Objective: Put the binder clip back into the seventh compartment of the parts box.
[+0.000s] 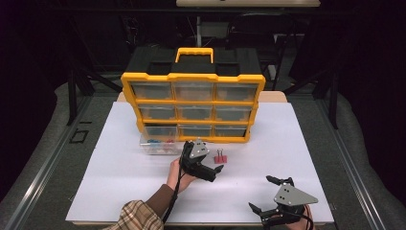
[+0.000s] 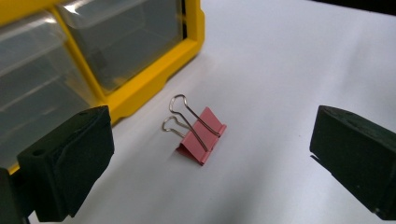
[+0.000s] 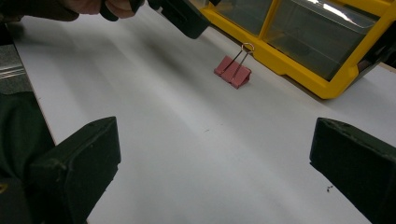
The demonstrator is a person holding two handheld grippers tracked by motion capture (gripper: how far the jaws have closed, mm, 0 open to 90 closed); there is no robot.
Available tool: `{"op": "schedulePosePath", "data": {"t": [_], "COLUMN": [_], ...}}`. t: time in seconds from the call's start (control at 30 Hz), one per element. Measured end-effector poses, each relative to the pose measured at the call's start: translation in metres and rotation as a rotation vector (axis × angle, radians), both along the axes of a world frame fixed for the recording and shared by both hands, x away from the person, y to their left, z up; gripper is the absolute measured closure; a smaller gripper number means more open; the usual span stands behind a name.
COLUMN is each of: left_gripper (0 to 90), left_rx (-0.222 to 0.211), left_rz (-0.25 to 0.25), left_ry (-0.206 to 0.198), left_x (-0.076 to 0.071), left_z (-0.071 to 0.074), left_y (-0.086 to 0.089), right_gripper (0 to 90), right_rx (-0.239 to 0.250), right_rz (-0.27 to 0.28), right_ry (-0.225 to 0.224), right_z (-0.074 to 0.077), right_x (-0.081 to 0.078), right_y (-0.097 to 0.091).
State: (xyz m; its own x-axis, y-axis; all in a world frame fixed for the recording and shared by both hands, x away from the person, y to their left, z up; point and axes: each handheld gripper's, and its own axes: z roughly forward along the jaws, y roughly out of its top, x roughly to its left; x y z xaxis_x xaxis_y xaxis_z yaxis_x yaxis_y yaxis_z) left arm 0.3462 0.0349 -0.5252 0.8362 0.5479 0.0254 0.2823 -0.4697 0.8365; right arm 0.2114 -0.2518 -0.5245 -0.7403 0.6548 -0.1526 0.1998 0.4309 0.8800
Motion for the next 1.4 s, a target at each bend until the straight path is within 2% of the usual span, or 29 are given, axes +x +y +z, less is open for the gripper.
{"op": "schedulePosePath", "data": {"t": [0.1,0.33,0.4,0.57,0.67,0.9,1.17,1.3,1.4], "left_gripper": [0.0,0.6,7.6,14.6,16.4,27.2,38.2,45.9,52.7], "left_rx": [0.024,0.042,0.039,0.039,0.059,0.090,0.152,0.147,0.133], "left_rz": [-0.012,-0.018,-0.015,-0.023,-0.015,-0.012,-0.012,0.002,-0.020], "left_ry": [0.003,0.056,0.063,0.067,0.074,0.055,0.073,0.071,0.086], "left_x": [0.002,0.013,0.014,0.020,0.024,0.033,0.038,0.040,0.041], "left_z": [-0.003,-0.014,-0.014,-0.016,-0.018,-0.018,-0.027,-0.030,-0.031], "left_y": [-0.004,-0.009,-0.010,-0.015,-0.018,-0.023,-0.034,-0.034,-0.033], "right_gripper": [1.3,1.3,1.3,1.3,1.3,1.3,1.3,1.4,1.4], "right_rx": [0.002,0.001,0.001,0.004,0.001,0.004,0.004,0.005,0.003], "right_rz": [-0.001,-0.002,0.000,-0.002,0.000,-0.001,-0.001,-0.003,-0.002], "right_ry": [0.001,0.002,0.002,0.005,0.006,0.006,0.007,0.006,0.006], "right_z": [0.000,0.000,0.000,0.000,-0.001,-0.001,-0.001,-0.001,-0.001], "right_x": [0.000,0.000,-0.001,-0.001,-0.001,0.000,-0.002,-0.001,-0.001], "right_y": [0.000,-0.001,-0.001,-0.002,-0.001,-0.002,-0.002,-0.003,-0.003]}}
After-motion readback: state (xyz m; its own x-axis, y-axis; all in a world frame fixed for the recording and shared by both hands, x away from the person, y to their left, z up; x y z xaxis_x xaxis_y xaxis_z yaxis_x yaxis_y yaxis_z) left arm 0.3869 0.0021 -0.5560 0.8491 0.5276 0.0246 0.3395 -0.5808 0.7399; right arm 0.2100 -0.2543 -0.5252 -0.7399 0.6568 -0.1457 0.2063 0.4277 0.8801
